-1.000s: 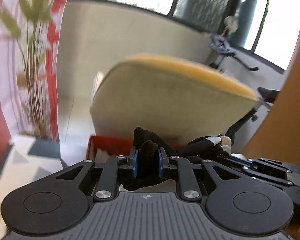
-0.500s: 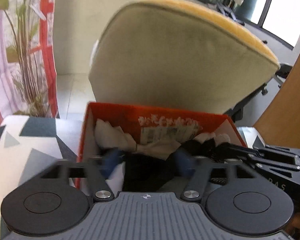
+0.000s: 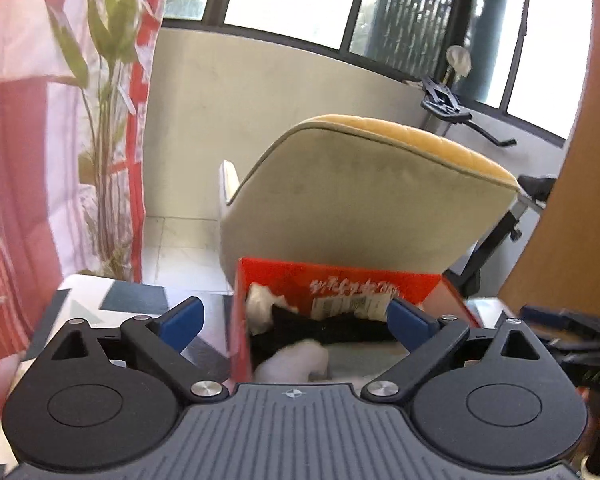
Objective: Organize soft objects
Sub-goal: 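Open both grippers to drop the glove into the box, then move both grippers down to the grey-green mesh towel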
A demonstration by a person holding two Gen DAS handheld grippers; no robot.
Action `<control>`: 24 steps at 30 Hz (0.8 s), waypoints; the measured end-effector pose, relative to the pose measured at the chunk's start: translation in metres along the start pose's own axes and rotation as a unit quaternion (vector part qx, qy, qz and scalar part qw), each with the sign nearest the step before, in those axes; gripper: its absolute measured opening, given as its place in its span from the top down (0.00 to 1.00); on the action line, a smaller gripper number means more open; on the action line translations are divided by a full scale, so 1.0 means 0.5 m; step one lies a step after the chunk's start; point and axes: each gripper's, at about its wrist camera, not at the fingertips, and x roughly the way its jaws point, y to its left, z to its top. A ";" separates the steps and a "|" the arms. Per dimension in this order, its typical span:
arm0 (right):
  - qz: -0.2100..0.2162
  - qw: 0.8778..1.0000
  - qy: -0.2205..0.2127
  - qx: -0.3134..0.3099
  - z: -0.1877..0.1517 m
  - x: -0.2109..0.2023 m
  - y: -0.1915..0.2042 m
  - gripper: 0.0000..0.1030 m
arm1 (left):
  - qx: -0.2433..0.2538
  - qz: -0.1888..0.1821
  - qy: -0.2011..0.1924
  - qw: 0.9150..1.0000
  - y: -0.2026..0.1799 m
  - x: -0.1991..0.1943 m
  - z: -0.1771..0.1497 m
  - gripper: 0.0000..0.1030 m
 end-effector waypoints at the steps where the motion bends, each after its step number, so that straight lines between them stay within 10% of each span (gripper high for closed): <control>1: -0.001 1.000 -0.007 -0.001 -0.006 -0.013 -0.001 0.15 | 0.013 0.008 -0.003 1.000 -0.003 -0.013 -0.011 0.01; 3: 0.000 1.000 -0.022 0.001 -0.019 -0.041 -0.003 0.01 | 0.037 0.023 -0.010 0.999 -0.009 -0.035 -0.034 0.00; 24: -0.047 0.994 0.057 0.075 -0.234 -0.069 -0.059 0.02 | -0.003 0.035 0.079 0.996 0.057 0.006 -0.228 0.00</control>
